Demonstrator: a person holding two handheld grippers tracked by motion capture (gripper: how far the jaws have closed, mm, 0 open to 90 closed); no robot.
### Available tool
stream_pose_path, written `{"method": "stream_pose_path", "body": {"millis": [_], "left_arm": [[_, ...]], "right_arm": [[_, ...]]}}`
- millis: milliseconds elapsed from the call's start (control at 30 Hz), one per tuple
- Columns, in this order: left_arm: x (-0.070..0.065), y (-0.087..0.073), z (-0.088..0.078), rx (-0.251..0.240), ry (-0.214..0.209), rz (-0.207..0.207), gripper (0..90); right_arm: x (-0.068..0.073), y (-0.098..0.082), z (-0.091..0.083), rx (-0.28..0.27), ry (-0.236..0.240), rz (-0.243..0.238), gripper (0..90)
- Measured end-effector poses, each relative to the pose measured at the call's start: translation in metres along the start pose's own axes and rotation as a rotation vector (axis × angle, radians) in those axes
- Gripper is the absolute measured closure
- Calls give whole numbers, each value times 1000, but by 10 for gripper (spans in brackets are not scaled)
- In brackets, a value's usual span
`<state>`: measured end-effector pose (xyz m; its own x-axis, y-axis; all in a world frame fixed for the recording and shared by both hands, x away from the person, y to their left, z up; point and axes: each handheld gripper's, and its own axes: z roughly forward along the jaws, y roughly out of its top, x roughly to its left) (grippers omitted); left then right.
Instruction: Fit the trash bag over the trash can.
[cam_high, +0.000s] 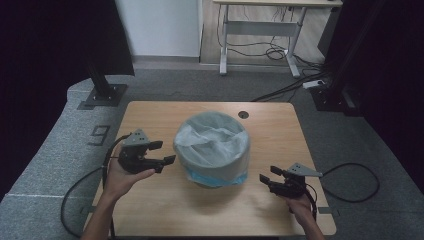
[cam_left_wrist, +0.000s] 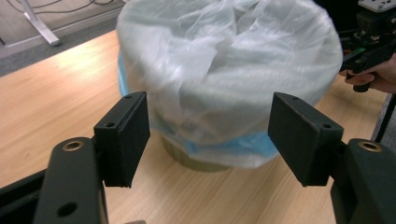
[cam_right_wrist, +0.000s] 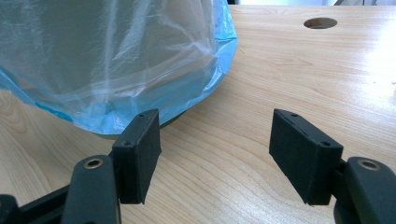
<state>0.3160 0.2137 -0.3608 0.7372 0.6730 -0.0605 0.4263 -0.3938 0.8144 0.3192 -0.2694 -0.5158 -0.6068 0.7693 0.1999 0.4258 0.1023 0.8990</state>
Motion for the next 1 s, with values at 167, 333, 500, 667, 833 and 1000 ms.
{"method": "stream_pose_path", "body": {"millis": [167,333,500,667,833,1000], "left_arm": [[4,-19,-4,1,17,-19,295],[5,-40,2,27,59,-19,295],[11,-57,11,36,65,-51,295],[16,-67,18,44,67,-80,296],[20,-70,19,41,66,-97,298],[23,-70,18,27,54,-113,299]], "right_arm": [[0,-1,1,4,-4,0,332],[1,-2,3,13,-7,-7,332],[1,-3,4,17,-9,-4,332],[0,-3,5,20,-11,-3,332],[0,-3,4,25,-12,-8,332],[-1,-4,4,23,-13,-6,331]]}}
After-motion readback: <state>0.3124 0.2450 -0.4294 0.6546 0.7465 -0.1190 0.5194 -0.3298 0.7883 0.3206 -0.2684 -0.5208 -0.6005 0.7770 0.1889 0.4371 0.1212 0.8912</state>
